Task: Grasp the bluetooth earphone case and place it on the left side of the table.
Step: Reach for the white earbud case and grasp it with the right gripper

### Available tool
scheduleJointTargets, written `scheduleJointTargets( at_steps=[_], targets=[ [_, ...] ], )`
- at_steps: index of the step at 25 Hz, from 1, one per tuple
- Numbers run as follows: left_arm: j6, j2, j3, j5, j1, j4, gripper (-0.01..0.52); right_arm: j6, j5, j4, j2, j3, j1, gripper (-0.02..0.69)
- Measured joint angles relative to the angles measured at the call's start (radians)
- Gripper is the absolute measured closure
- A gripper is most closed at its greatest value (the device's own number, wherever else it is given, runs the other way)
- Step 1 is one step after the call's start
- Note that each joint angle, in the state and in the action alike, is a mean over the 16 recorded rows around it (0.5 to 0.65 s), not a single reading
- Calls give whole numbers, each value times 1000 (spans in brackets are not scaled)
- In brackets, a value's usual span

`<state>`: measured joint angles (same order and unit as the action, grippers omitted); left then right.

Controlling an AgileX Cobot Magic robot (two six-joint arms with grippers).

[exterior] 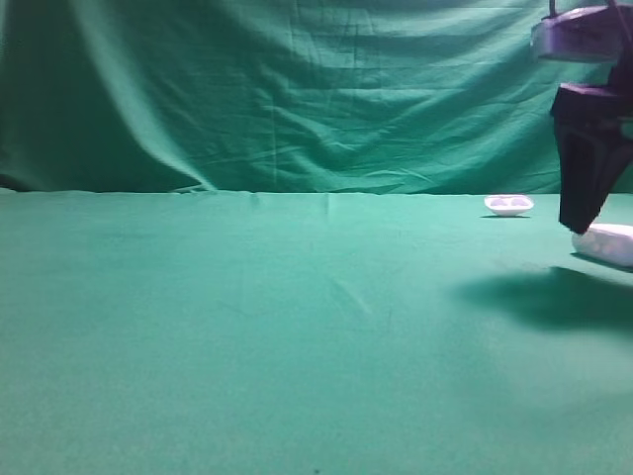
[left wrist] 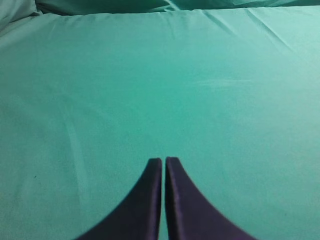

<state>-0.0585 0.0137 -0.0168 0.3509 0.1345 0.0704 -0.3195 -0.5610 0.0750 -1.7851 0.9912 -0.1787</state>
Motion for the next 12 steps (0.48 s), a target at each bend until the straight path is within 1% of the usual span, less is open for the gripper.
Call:
scheduleJointTargets(
  at_steps=[4, 8, 12],
  targets=[
    [0, 0, 0, 0, 0, 0, 514, 0, -28, 1, -12, 23, 0, 269],
    [0, 0, 0, 0, 0, 0, 514, 0, -93, 25, -15, 88, 0, 317],
    [0, 0, 0, 0, 0, 0, 514, -1, -169, 75, -17, 196, -12, 337]
  ],
)
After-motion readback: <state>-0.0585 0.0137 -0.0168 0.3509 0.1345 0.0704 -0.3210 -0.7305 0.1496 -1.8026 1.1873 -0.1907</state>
